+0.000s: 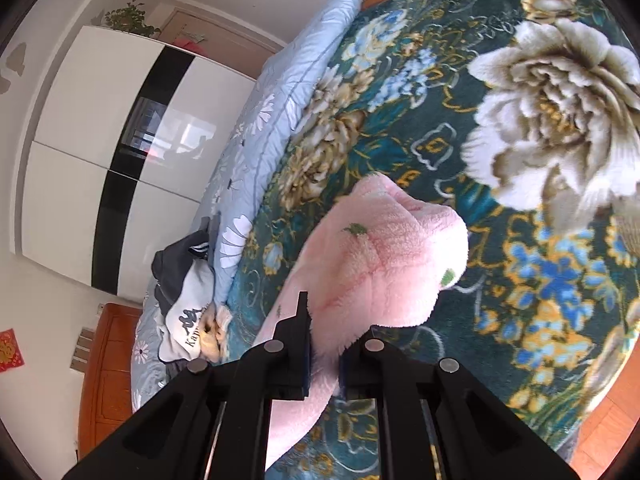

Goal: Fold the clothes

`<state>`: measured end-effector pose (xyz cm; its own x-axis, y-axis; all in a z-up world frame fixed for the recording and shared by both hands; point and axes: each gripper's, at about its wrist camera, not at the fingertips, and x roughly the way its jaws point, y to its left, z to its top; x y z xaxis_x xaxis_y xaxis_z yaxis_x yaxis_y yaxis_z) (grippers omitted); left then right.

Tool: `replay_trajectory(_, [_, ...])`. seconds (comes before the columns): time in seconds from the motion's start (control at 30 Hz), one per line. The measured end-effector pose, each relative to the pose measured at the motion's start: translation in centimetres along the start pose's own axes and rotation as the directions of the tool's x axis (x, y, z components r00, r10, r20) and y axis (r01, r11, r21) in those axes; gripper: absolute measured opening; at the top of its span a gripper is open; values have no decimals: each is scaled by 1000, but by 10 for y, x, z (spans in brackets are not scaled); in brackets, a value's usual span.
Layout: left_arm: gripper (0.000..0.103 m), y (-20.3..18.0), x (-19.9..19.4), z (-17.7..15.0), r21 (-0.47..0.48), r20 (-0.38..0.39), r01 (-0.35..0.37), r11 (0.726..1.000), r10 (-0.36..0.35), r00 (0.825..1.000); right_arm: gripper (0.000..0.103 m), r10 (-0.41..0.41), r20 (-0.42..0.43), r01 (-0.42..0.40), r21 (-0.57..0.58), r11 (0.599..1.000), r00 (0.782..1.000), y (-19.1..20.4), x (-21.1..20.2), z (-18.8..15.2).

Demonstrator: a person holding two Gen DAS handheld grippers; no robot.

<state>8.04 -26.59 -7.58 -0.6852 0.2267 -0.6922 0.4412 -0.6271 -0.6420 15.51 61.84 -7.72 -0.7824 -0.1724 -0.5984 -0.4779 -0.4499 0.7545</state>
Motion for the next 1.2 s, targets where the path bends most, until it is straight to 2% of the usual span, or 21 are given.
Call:
replay_trajectory(0.1, [10, 45, 13, -28, -71, -85, -95, 993, 88, 992, 10, -79, -53, 82, 60, 995, 995, -34, 9, -10])
replay_trajectory(0.23, [10, 78, 17, -44, -146, -115, -104, 984, 87, 990, 10, -104, -67, 113, 135, 984, 992, -60, 20, -17])
replay_trajectory(0.3, [14, 76, 14, -42, -122, -117, -98, 988, 83, 990, 10, -114, -76, 124, 149, 981, 991, -64, 24, -18])
replay_trajectory(0.37, [14, 68, 11, -38, -72, -123, -96, 993, 87, 989, 12, -142, -87, 152, 117, 982, 986, -58, 25, -16])
replay_trajectory(0.53, [24, 58, 7, -30, 7, -127, -147, 989, 147, 981, 14, -205, -108, 210, 31, 977, 973, -41, 20, -12])
replay_trajectory(0.6, [33, 66, 2, -30, -12, -120, -171, 985, 168, 978, 22, -226, -114, 229, 13, 973, 968, -38, 17, -12])
replay_trajectory(0.67, [40, 77, -7, -28, -42, -98, -192, 980, 187, 977, 41, -252, -112, 254, 2, 967, 961, -38, 11, -13])
replay_trajectory(0.73, [40, 88, -16, -24, -80, -75, -198, 977, 192, 979, 51, -320, -85, 319, -23, 947, 944, -34, 2, -13])
replay_trajectory(0.83, [41, 88, -21, -12, -79, -44, -194, 978, 191, 981, 51, -425, -14, 422, -97, 901, 905, -18, -12, -11])
replay_trajectory(0.93, [41, 67, -12, 4, -25, -31, -168, 986, 167, 985, 52, -424, 41, 424, -186, 886, 905, 18, -16, -14])
replay_trajectory(1.0, [49, 49, 2, 14, 27, -44, -154, 988, 155, 987, 56, -389, 42, 386, -257, 886, 920, 47, -10, -23])
replay_trajectory(1.03, [50, 41, 11, 18, 57, -54, -148, 987, 151, 987, 56, -365, 34, 359, -291, 887, 930, 61, -3, -29])
replay_trajectory(1.13, [50, 27, 42, 25, 141, -92, -189, 972, 203, 975, 56, -294, -31, 263, -363, 894, 955, 96, 27, -52])
replay_trajectory(1.2, [50, 25, 56, 26, 147, -122, -186, 971, 205, 971, 56, -259, -85, 205, -402, 893, 962, 113, 47, -69])
